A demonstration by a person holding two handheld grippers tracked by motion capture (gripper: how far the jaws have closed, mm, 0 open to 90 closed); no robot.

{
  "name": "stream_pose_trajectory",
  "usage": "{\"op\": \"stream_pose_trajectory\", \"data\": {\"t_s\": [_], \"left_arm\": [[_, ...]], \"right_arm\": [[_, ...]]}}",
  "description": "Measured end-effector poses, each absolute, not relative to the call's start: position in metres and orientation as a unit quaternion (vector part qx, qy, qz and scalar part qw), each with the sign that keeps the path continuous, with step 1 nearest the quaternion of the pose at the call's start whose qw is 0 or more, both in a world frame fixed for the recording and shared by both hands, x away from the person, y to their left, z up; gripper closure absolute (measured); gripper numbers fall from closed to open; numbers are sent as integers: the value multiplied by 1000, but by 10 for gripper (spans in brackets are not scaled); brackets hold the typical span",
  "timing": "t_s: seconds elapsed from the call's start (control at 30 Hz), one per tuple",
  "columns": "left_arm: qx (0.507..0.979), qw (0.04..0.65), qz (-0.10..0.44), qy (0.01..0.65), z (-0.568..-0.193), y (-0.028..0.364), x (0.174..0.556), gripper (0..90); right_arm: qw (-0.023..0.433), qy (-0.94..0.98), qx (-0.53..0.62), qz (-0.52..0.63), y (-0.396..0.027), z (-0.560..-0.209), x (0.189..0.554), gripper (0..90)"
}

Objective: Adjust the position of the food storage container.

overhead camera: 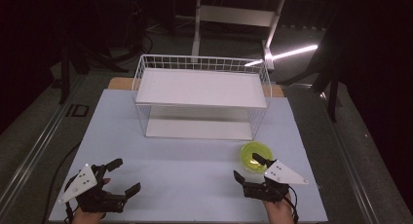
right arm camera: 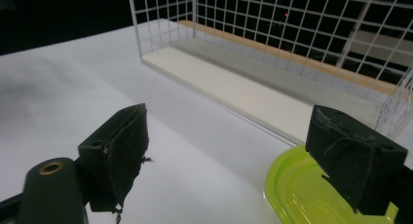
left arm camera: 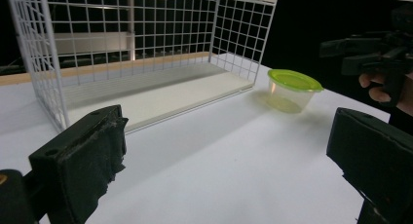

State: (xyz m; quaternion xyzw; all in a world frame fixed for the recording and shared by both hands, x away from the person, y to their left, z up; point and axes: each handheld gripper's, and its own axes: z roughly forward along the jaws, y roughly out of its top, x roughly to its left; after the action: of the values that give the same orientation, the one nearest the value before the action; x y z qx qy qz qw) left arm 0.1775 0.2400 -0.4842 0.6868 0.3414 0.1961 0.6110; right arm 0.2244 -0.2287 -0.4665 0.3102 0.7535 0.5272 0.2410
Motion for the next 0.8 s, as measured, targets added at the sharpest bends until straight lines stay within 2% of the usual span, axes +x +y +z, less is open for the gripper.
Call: {"op": "stream_pose_trajectory", "data": {"t_s": [0.3,0.37,0.63,0.73,0.8], "left_arm": [[684,614,198,341,-484,243,177,17],[685,614,197,339,-484,242,176,17],[690,613,191,335,-486,239,177,17],[690,614,189,333,-486,238,176,17],[690,615,187,334,-486,238,177,17]], "right_arm": [[225,744,295,555,-228,-458,219,157],[192,752,294,558,-231,-455,224,156],[226,745,293,556,-228,-448,225,176],[230,752,279,551,-226,-443,228,129],[240,757,267,546,-224,-438,227,130]]}}
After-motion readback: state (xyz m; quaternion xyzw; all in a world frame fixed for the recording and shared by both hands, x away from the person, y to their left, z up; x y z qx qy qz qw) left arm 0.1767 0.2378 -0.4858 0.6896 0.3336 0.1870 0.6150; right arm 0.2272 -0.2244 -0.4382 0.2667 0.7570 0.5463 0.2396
